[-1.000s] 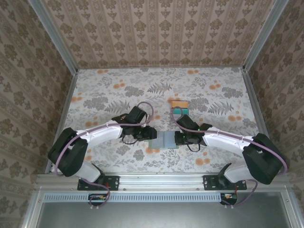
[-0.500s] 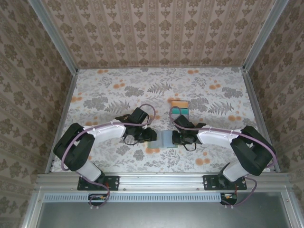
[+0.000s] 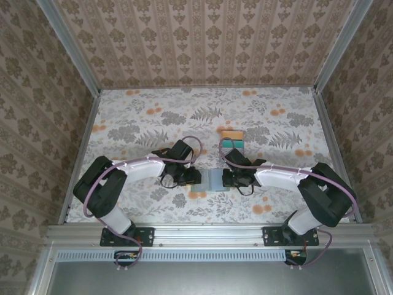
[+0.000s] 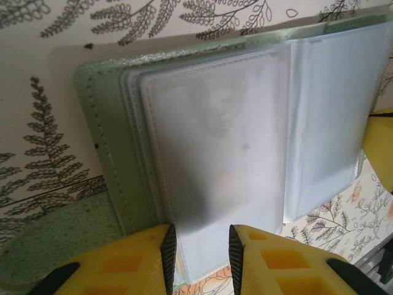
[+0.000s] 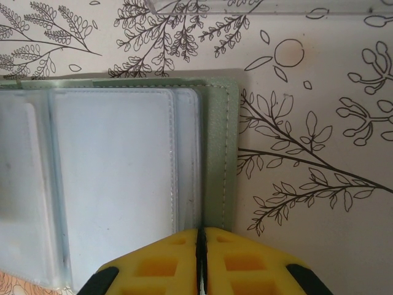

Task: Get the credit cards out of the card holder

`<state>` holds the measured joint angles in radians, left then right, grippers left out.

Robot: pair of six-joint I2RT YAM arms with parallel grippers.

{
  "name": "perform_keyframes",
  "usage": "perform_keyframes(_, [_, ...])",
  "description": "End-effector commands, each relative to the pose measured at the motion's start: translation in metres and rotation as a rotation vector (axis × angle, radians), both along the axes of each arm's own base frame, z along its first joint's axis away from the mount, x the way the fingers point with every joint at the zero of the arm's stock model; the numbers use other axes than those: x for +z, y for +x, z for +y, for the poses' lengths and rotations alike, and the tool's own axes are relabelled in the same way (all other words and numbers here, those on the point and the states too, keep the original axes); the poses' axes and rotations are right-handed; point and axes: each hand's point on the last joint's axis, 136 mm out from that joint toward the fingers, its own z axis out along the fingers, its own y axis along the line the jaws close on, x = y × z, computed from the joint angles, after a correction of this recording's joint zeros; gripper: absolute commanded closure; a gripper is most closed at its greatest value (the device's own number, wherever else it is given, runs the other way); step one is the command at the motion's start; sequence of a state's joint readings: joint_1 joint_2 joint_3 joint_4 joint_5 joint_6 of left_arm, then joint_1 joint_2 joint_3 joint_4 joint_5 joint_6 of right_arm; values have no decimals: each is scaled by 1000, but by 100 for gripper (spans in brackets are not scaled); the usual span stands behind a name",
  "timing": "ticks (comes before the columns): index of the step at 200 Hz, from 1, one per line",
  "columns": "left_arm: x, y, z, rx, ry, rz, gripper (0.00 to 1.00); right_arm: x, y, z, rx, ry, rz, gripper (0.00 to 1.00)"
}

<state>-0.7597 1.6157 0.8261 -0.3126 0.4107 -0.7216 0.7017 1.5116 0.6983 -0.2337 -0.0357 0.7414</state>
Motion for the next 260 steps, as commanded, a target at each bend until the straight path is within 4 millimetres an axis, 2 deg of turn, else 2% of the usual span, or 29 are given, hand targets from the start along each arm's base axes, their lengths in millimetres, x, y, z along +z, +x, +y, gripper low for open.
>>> perform_keyframes(1, [6, 1, 1, -19, 22, -26, 69, -10, -6, 3, -2, -5, 46, 87])
perform_keyframes(55, [4, 1, -2, -34, 13, -18, 69, -11, -7, 4, 3, -6, 50, 87])
perform_keyframes(102, [12, 0, -23, -90, -54, -26, 50, -12, -7, 5, 4, -6, 51, 87])
perform_keyframes(168, [29, 4, -37, -110, -122, -48, 50, -14, -8, 5, 1, -10, 56, 87])
perform_keyframes(191, [26, 4, -32, -100, -100, -48, 50, -14, -9, 4, 1, -13, 55, 87])
perform_keyframes(236, [22, 3, -9, -64, 3, -61, 52, -15, -9, 4, 2, -15, 57, 87])
perform_keyframes(260, [19, 0, -5, -66, 19, -57, 52, -16, -9, 5, 3, -14, 60, 87])
